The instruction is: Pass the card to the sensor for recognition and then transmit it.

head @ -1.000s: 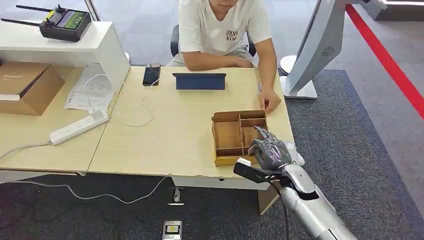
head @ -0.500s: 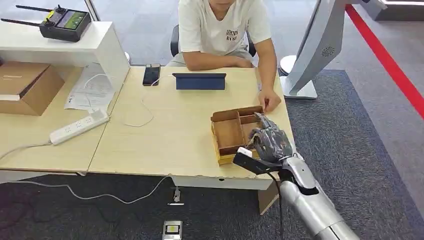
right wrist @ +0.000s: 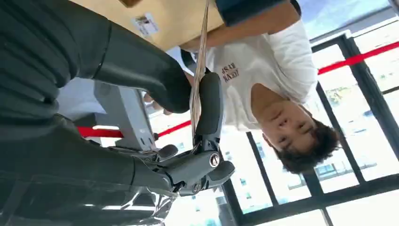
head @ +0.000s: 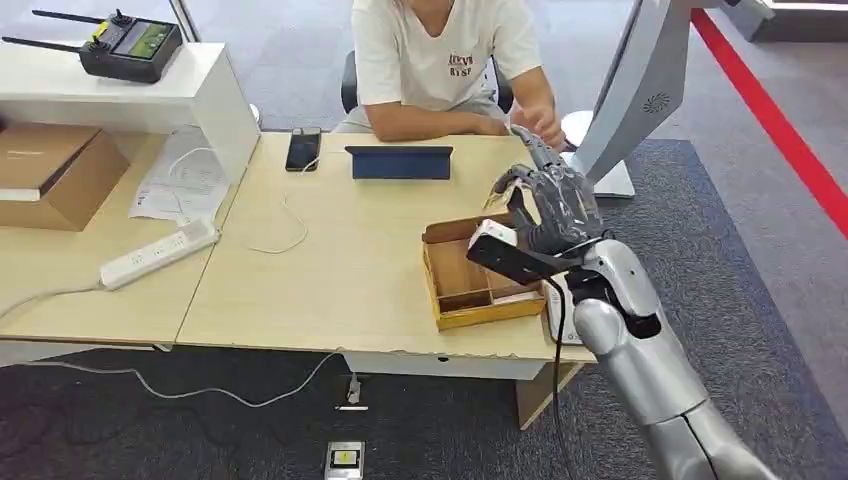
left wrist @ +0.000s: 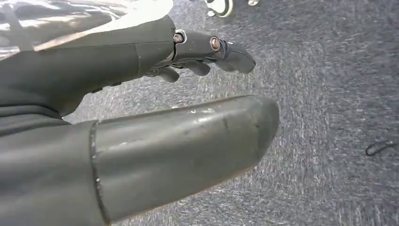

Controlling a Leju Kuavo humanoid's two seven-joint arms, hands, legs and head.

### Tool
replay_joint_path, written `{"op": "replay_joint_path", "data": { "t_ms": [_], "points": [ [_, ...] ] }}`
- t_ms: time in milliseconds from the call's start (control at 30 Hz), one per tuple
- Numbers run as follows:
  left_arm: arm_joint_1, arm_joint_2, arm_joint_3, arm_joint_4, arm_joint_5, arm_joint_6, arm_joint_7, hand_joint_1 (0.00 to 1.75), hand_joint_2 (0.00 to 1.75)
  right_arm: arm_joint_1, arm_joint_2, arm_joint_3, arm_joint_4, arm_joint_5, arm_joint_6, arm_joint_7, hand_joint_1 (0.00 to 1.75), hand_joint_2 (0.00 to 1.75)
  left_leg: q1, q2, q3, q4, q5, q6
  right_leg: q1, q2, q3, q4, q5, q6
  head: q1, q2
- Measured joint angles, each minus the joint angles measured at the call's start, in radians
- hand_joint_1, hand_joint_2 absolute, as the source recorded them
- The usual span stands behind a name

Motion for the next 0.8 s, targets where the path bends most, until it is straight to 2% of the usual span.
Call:
{"op": "replay_joint_path", "data": {
  "t_ms": [133, 333, 533, 800],
  "points": [
    [-0.001, 0.0, -0.003, 0.0, -0.015, -0.007, -0.011, 0.0, 0.0, -0.079, 0.02, 0.005, 0.091, -0.011, -0.027, -0.058, 1.75, 1.75, 0.0, 0.0, 0.0, 0.0, 0.0, 0.0, 0.0, 0.0, 0.0, 0.0, 0.0, 0.0, 0.0, 0.0],
    [0.0, 0.004, -0.011, 0.0, -0.045, -0.018, -0.024, 0.0, 0.0, -0.256, 0.069, 0.014, 0.349, -0.038, -0.071, -0.13, 1.75, 1.75, 0.0, 0.0, 0.0, 0.0, 0.001, 0.0, 0.0, 0.0, 0.0, 0.0, 0.001, 0.0, 0.0, 0.0],
    [0.0, 0.006, -0.027, 0.0, -0.06, -0.022, -0.026, 0.0, 0.0, -0.375, 0.117, 0.026, 0.563, -0.01, -0.06, -0.108, 1.75, 1.75, 0.0, 0.0, -0.001, 0.0, 0.001, 0.0, 0.0, 0.0, 0.0, 0.001, 0.0, 0.0, 0.0, 0.0],
    [0.001, 0.011, -0.035, 0.0, -0.061, -0.033, -0.027, 0.0, 0.0, -0.426, 0.154, 0.036, 0.733, 0.0, -0.044, -0.075, 1.75, 1.75, 0.0, 0.0, -0.001, 0.0, 0.0, 0.0, 0.0, 0.0, -0.001, 0.0, 0.0, 0.0, 0.0, 0.0]
  ]
}}
